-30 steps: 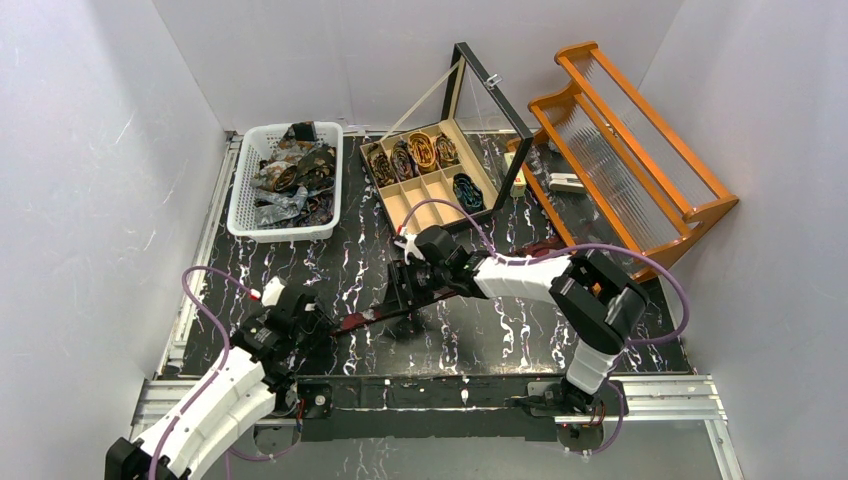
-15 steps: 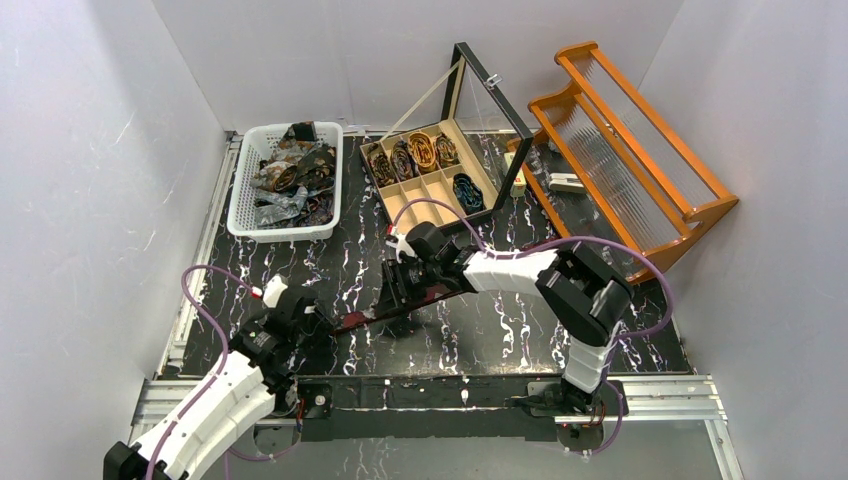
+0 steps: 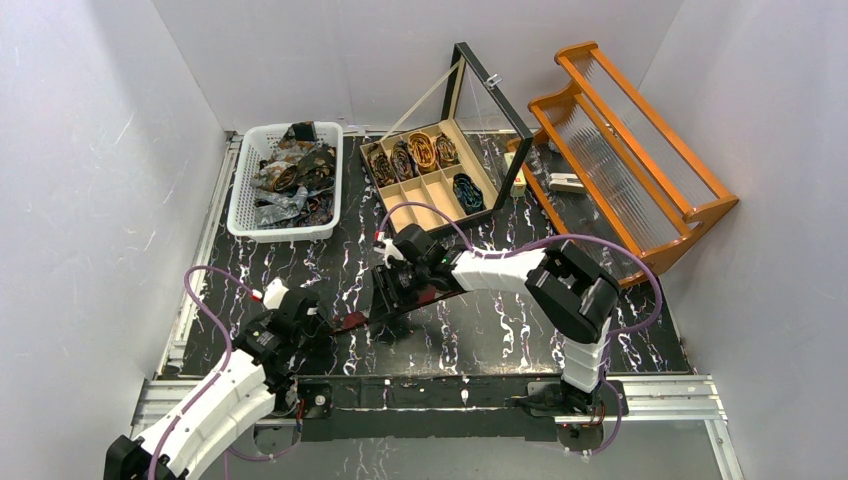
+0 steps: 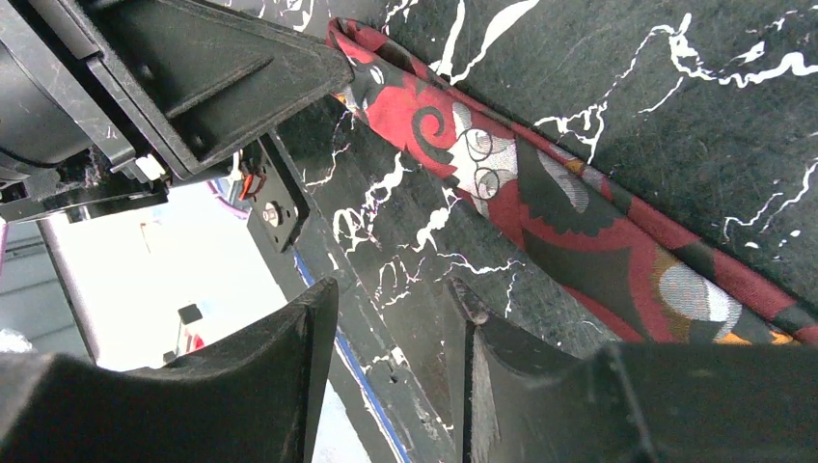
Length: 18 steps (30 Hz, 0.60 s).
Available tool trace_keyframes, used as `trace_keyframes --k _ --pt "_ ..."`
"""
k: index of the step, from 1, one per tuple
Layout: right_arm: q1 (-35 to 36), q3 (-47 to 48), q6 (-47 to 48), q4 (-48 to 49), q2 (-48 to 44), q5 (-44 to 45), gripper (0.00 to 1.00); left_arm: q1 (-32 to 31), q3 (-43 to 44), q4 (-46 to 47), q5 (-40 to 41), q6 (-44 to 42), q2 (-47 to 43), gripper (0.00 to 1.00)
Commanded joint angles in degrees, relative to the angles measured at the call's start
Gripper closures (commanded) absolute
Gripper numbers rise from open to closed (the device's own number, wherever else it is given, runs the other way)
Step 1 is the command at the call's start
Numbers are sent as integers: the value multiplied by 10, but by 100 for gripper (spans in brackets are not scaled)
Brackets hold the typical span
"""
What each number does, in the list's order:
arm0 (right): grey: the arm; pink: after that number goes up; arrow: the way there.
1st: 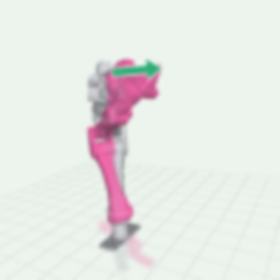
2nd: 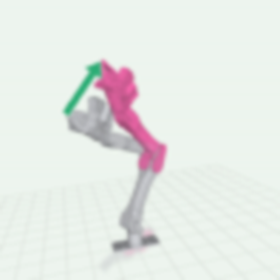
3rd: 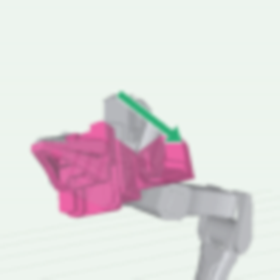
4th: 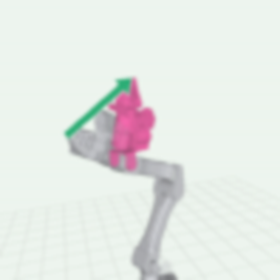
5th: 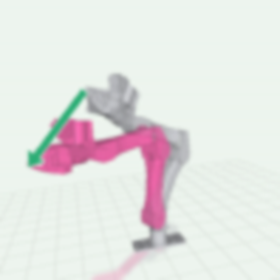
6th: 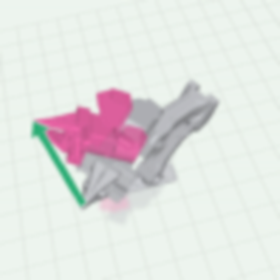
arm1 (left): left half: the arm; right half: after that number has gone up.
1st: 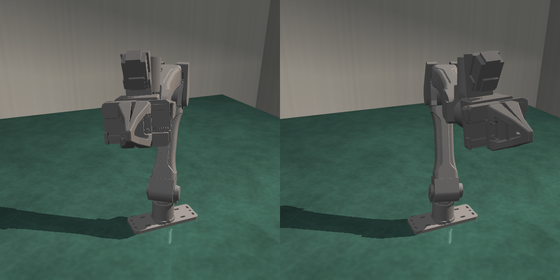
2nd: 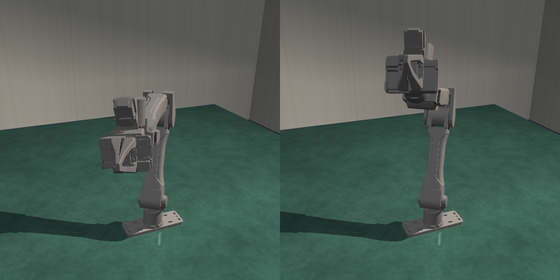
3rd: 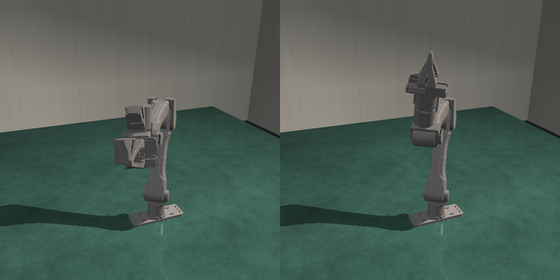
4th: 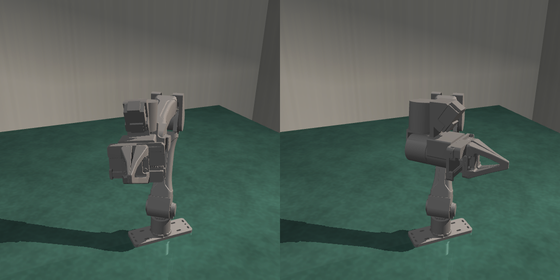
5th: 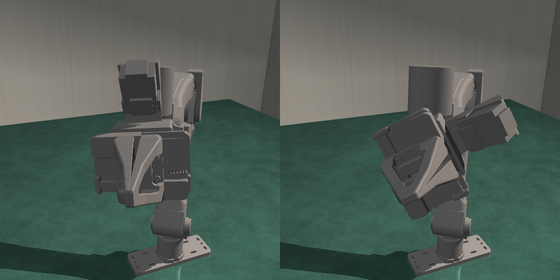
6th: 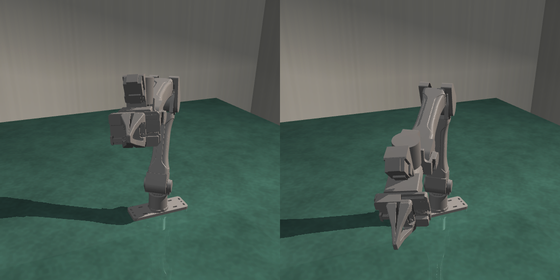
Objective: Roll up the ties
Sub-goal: Roll the tie at the center of the board.
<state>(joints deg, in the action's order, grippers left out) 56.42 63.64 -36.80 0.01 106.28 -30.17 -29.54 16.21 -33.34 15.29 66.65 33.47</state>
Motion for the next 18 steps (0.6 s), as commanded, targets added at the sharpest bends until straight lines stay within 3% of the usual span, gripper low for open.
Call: trace_keyframes --k 1,12,18 --pt "3 27 12 -21 10 -1 49 -4 0 -9 24 -6 13 69" --pt "29 90 32 -103 34 92 61 -4 4 0 38 -22 18 88" --pt "42 136 37 -163 63 167 73 -4 24 0 46 -32 32 96"
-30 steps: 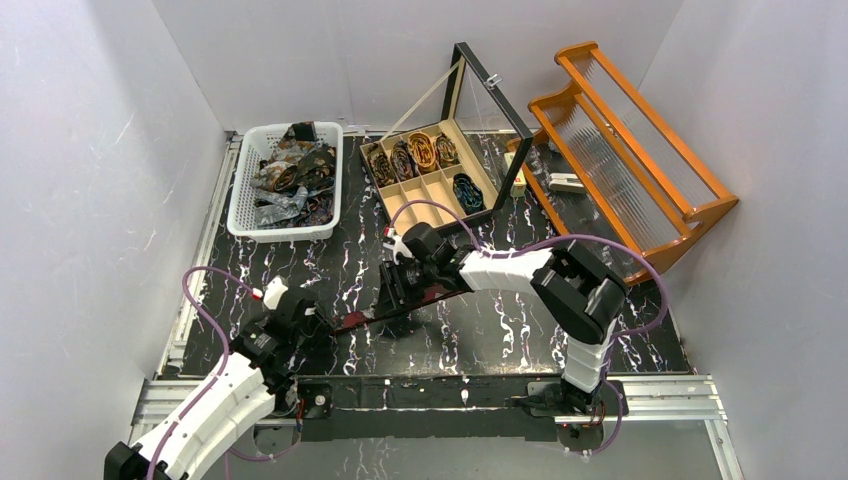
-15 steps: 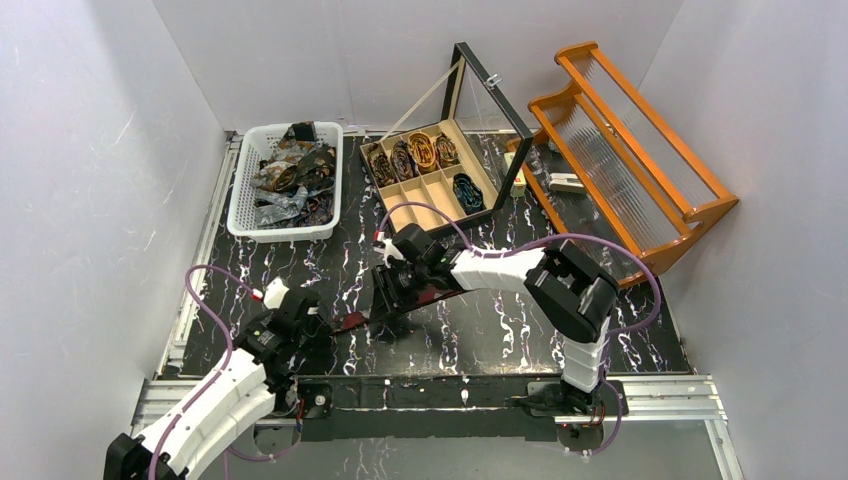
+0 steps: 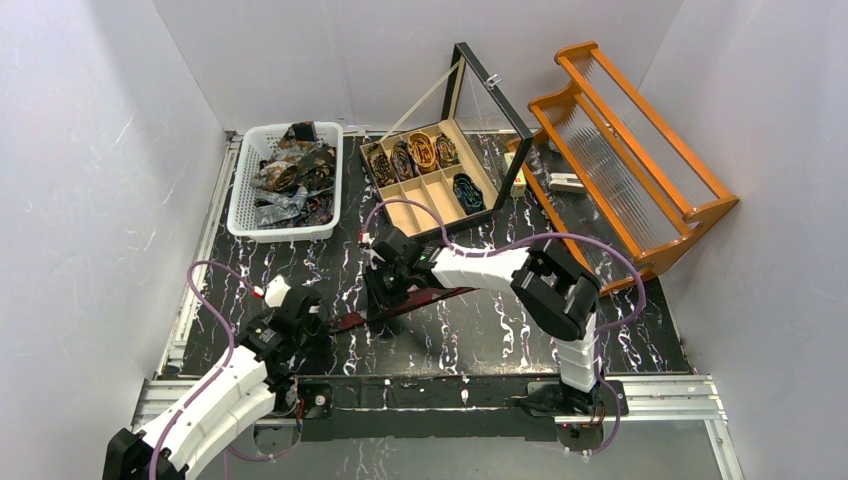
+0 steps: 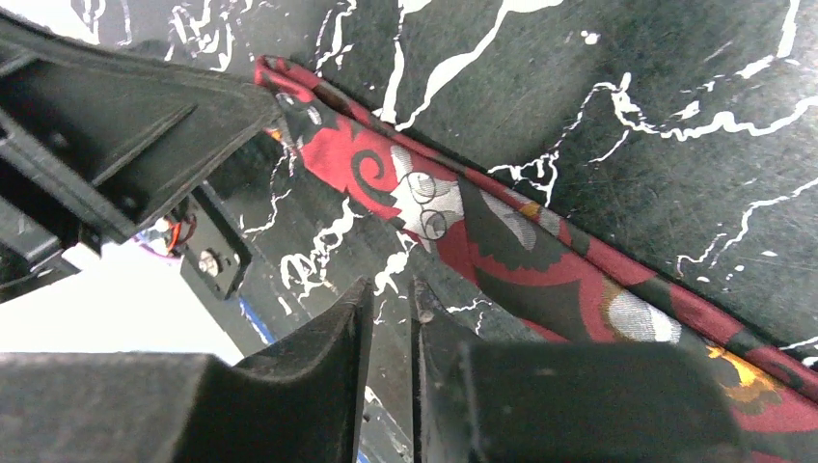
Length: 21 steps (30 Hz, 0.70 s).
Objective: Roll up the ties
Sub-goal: Roll the tie at the center of the board.
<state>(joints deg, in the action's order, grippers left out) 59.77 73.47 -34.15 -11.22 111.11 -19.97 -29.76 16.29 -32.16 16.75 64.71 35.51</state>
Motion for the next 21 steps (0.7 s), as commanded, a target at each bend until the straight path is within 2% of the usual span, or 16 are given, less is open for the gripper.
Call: trace_keyframes --k 1,7,21 --pt "8 42 10 -58 19 77 75 -2 26 -12 30 -13 14 97" --pt "12 61 7 -100 52 110 81 -2 48 -13 29 -19 19 100" --pt "13 72 4 -106 57 103 81 -2 118 -31 -4 -37 29 100"
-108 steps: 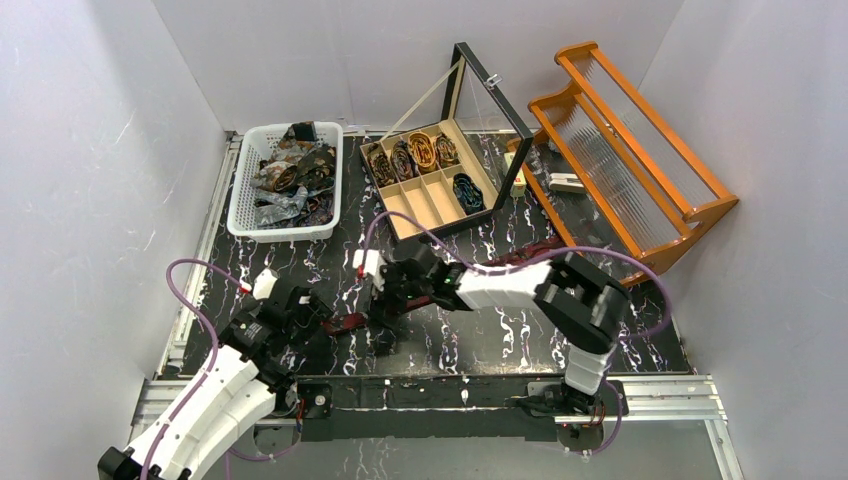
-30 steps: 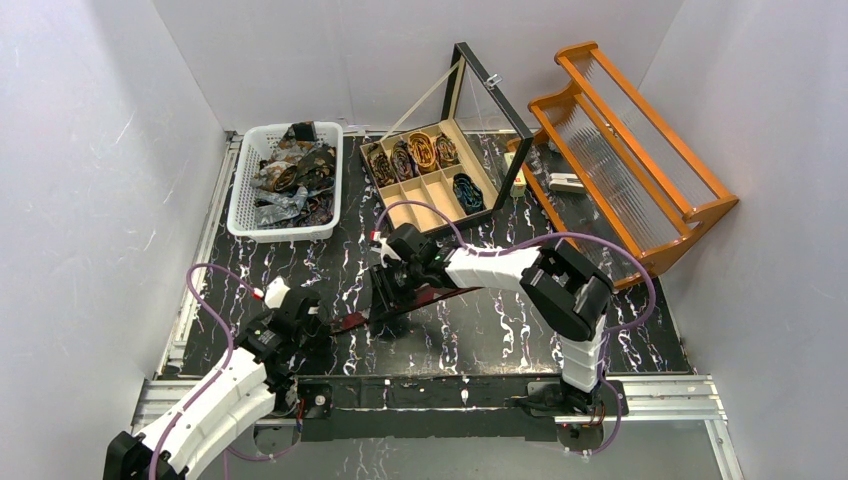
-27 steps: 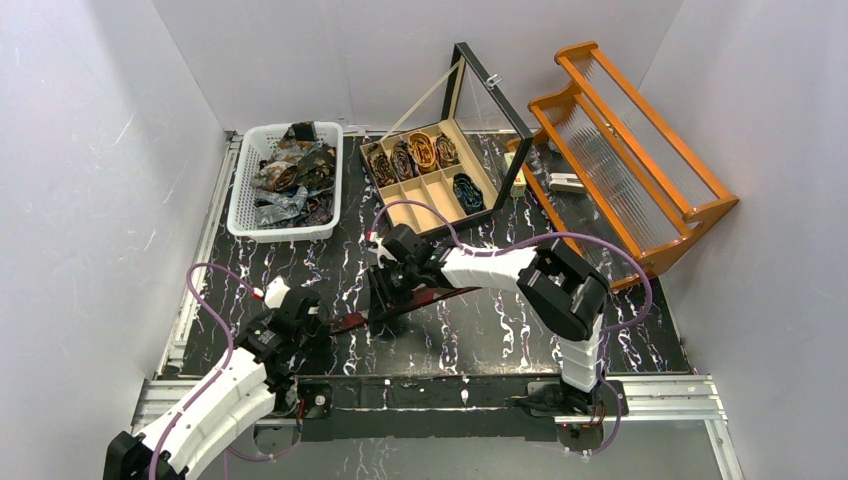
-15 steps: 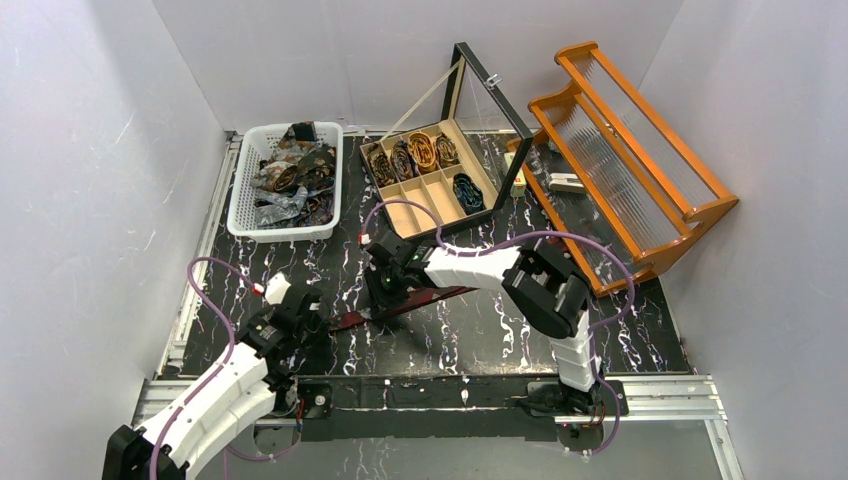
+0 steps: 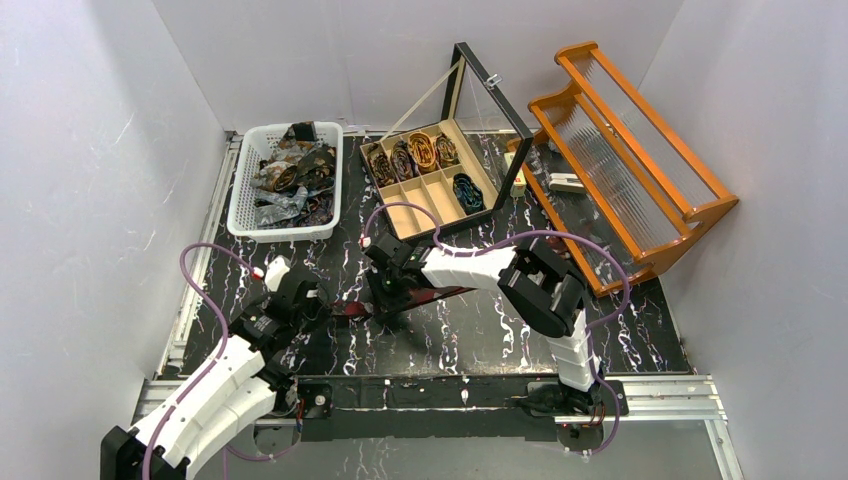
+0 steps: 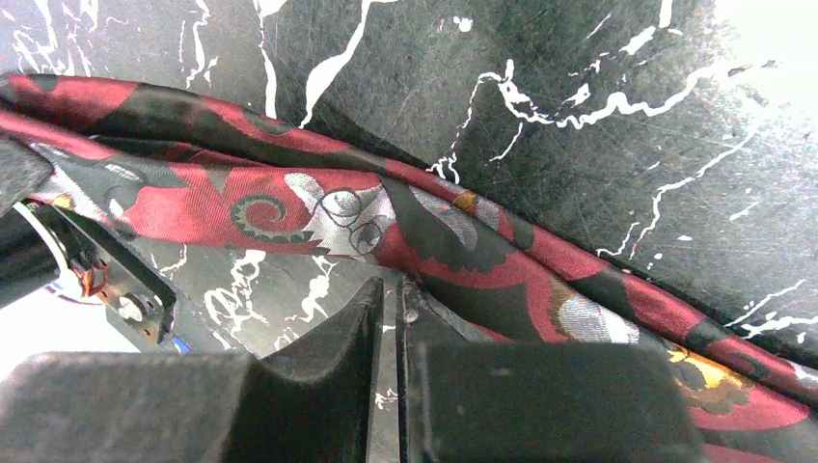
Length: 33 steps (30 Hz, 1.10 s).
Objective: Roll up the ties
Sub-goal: Roll the tie at the center of the board.
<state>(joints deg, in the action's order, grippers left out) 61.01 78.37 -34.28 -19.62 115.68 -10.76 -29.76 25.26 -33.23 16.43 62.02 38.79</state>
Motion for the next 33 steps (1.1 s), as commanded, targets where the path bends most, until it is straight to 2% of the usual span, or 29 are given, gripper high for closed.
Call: trace_keyframes --k 1,6,13,17,27,33 --pt "1 25 8 -20 7 8 80 -2 31 -25 0 -11 -2 100" --pt "0 23 24 1 -39 -8 75 -2 35 -52 11 -8 4 100" --pt "0 9 12 29 -73 -4 75 -2 39 -63 18 -4 8 100" --pt "0 18 12 32 -47 30 76 -2 39 -62 16 -5 7 100" --pt "0 72 17 -30 51 87 80 -2 50 -62 4 -14 20 100" --pt "0 75 13 -35 62 81 80 -3 87 -56 -11 -35 43 100"
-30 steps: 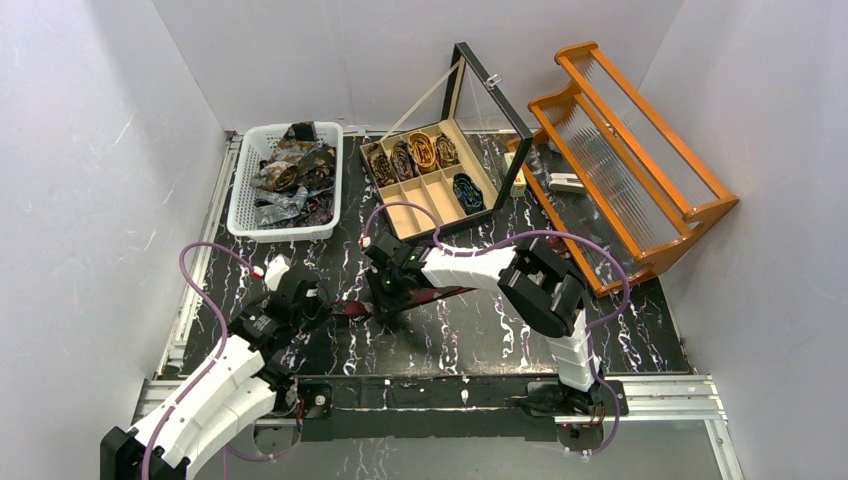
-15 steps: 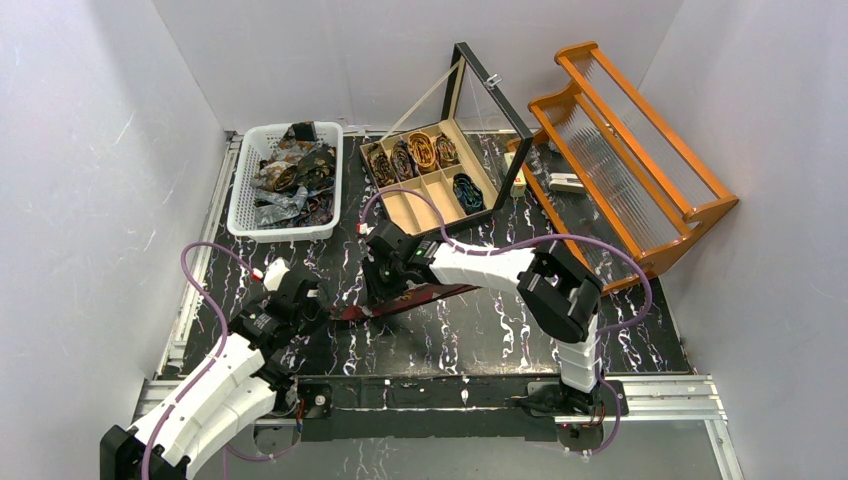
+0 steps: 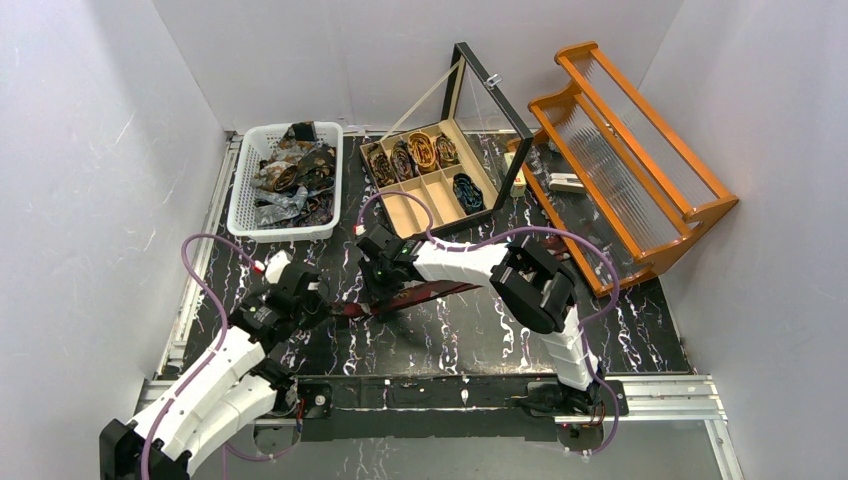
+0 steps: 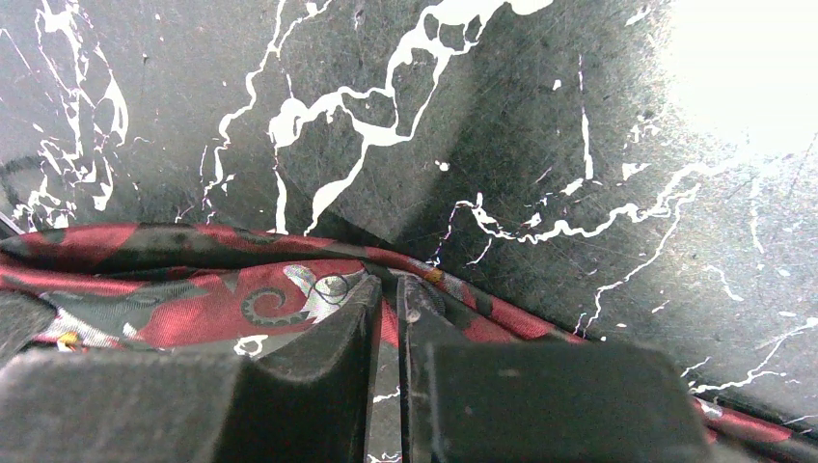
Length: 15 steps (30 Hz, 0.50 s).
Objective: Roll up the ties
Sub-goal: Roll the tie at the center of the board.
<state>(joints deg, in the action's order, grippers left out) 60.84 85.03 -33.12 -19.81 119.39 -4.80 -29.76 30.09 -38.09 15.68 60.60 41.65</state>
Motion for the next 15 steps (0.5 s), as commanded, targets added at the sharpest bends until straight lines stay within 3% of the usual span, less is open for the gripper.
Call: trace_keyframes --k 1,15 --pt "2 8 1 -32 26 19 80 -3 43 -3 -8 -24 19 100" --pt "1 2 -18 -10 10 -1 79 -77 82 89 -37 -13 89 100"
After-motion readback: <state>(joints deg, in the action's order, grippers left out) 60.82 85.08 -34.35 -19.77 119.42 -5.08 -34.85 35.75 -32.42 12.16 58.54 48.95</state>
